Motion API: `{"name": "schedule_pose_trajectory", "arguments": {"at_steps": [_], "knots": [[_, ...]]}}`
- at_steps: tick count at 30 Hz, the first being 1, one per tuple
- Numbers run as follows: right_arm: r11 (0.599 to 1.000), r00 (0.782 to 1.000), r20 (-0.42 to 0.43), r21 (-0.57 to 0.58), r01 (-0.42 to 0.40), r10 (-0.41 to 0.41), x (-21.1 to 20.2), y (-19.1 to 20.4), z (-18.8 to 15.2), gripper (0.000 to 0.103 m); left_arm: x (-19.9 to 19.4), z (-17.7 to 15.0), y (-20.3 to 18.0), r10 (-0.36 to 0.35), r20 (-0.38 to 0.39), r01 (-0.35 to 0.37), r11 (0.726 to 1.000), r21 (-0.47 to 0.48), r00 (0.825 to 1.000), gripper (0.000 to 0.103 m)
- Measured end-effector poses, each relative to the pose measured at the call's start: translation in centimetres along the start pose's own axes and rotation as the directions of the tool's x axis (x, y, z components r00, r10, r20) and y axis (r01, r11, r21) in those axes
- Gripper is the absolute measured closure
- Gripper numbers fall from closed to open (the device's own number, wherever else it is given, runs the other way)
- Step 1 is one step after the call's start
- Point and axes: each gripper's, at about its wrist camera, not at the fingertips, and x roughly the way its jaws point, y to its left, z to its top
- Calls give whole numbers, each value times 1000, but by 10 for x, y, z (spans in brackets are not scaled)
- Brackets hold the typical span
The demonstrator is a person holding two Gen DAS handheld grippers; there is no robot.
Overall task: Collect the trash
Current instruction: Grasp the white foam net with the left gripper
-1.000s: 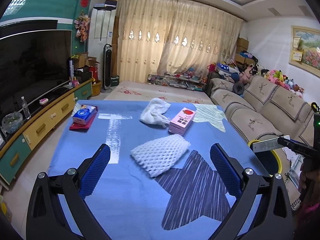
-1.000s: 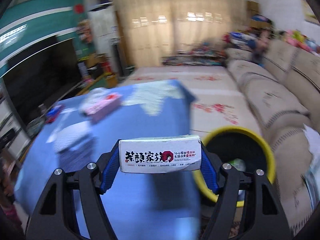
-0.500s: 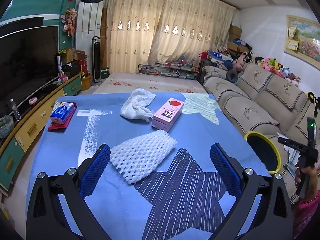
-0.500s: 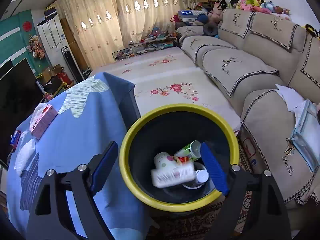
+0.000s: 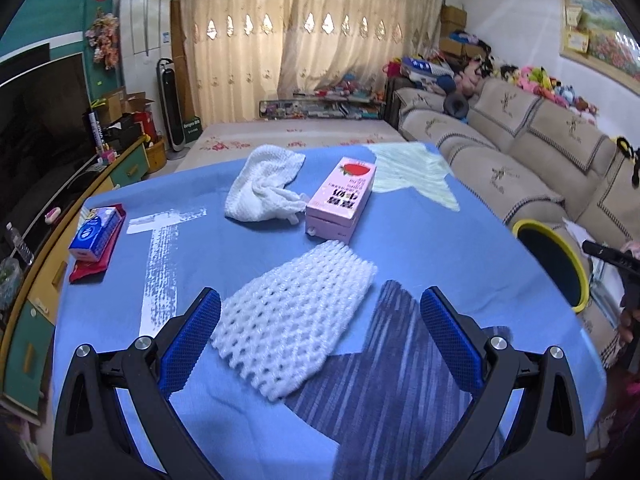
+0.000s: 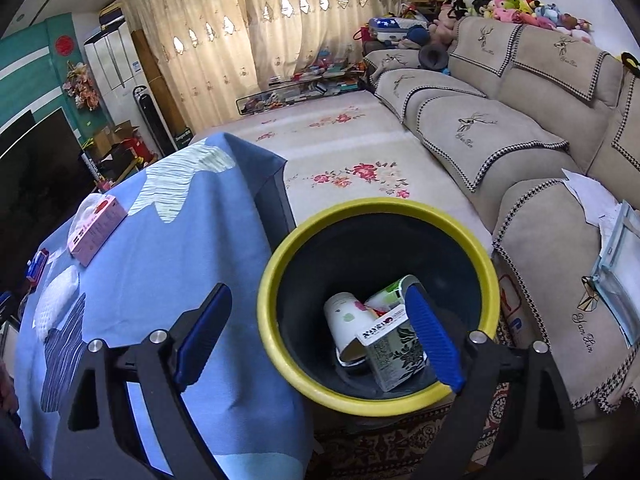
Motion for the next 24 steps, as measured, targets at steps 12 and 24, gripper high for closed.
{"name": "schedule_pose_trajectory", "arguments": {"at_steps": [12, 24], "knots": [[999, 1000, -16, -28, -23, 22, 3, 14, -2, 19, 73, 3, 18, -35, -163, 40, 999, 24, 986, 5], [999, 999, -9, -20, -47, 47, -4, 13, -5, 19, 75, -3, 11, 22, -184, -17, 999, 28, 983, 59]]}}
